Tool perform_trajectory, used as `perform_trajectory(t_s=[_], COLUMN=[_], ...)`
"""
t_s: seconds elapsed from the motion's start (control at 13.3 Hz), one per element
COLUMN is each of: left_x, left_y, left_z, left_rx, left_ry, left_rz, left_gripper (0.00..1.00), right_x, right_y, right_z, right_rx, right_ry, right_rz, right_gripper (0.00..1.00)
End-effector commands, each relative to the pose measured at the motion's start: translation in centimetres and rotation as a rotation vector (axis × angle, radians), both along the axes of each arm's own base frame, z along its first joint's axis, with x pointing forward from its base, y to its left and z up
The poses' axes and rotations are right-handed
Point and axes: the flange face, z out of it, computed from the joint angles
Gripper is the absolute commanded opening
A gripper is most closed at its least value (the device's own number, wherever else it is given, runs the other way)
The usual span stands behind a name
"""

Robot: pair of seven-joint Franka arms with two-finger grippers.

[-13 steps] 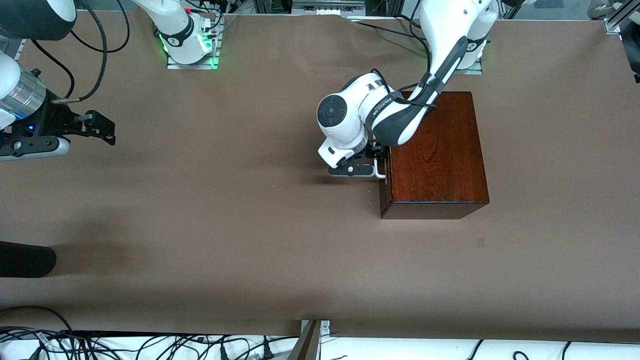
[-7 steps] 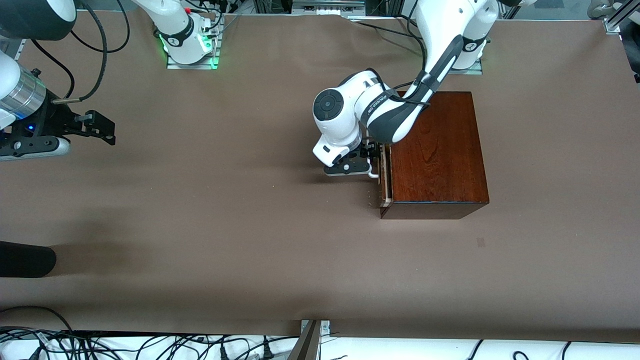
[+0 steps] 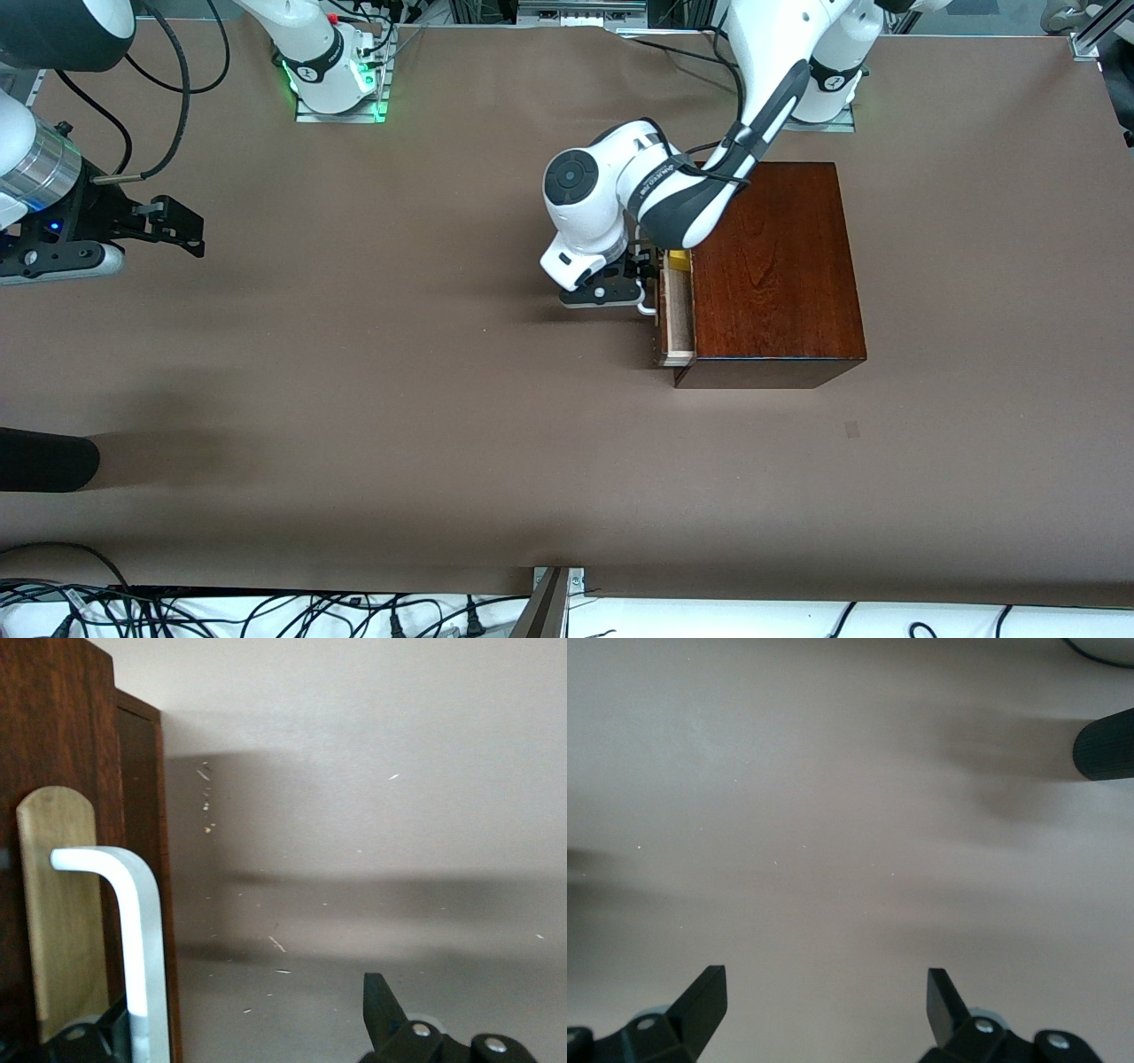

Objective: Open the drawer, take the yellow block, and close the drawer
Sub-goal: 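Pull the drawer open by its handle with the left gripper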

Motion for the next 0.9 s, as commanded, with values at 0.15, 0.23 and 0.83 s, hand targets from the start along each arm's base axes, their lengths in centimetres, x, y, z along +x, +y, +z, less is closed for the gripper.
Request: perform_trajectory(t_s=[0.15, 0.23, 0.83], left_x=[-1.0, -1.2, -1.4], left_y=[-5.5, -5.8, -6.0], left_z=[-1.7, -1.8, 0.3], left_rx=[-0.137, -0.137, -0.11], left_ry=[0.017, 0.017, 0.002], left_rz=[0.022, 0.016, 0.001], left_gripper=[1.0, 1.0, 1.0], right_x=[0.0, 0.0, 0.0], right_y=[0.0, 0.0, 0.0], right_z=[0.4, 0.4, 0.5], right_rx=[0.003, 0.003, 0.003], right_ry=[-0.008, -0.008, -0.01], right_rz=[-0.014, -0.014, -0.014], right_gripper=[1.0, 1.0, 1.0])
